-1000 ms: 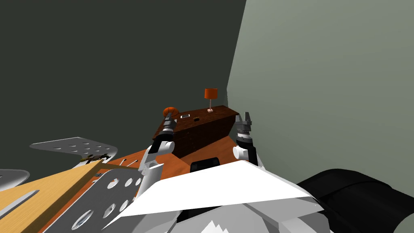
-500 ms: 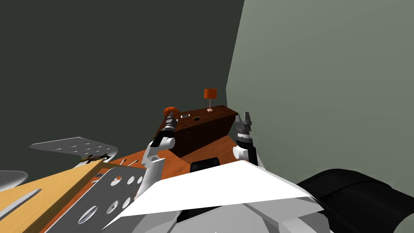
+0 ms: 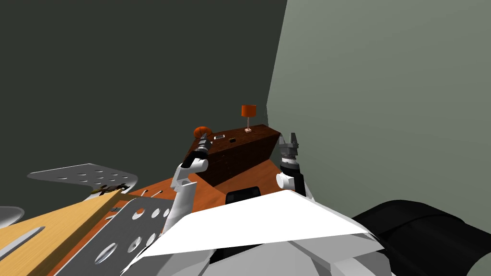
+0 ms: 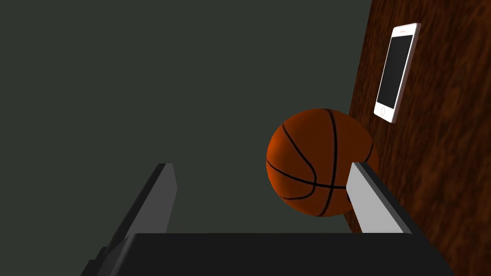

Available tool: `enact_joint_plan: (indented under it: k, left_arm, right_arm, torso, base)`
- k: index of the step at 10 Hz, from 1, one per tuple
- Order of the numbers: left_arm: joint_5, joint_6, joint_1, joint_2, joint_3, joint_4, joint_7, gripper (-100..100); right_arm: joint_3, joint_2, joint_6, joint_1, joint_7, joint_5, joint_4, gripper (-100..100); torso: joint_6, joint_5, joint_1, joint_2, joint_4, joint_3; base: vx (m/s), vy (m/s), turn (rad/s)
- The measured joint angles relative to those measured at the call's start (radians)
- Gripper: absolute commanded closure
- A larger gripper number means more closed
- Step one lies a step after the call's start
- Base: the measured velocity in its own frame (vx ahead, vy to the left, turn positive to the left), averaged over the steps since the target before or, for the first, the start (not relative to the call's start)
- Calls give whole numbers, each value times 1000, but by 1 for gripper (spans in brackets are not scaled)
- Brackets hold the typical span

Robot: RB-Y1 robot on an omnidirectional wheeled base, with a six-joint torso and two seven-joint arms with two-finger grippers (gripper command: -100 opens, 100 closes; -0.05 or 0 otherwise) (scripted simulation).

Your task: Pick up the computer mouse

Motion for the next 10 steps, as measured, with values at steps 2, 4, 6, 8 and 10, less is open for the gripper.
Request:
enact_joint_plan:
  k: [2,4,6,8,10]
  left_arm:
    - [3,45,-21,1,5,17,8,-100]
    - [9,99,-64,7,16,46,22,-100]
    - [15,158,-106,11,26,80,37,-100]
    - [19,208,-135,16,33,106,46,-100]
    - [25,260,-154,22,39,120,54,-100]
  right_arm:
    - [0,0,0,0,0,0,0,0]
    - [0,0,0,0,0,0,0,0]
    - [0,0,0,0,0,0,0,0]
    - [0,0,0,0,0,0,0,0]
    - [0,0,0,0,0,0,0,0]
  torso:
    - [0,0,0,-1,0,0]
    - [0,0,0,0,0,0]
    - [0,0,0,-1,0,0]
    - [0,0,0,-1,0,-1]
    - [-1,0,0,-1,0,-1]
  base:
    - [-15,8,-31]
    - [-19,9,-74]
    - [-9,6,-18]
    - [-6,3,-68]
    - [1,0,-44]
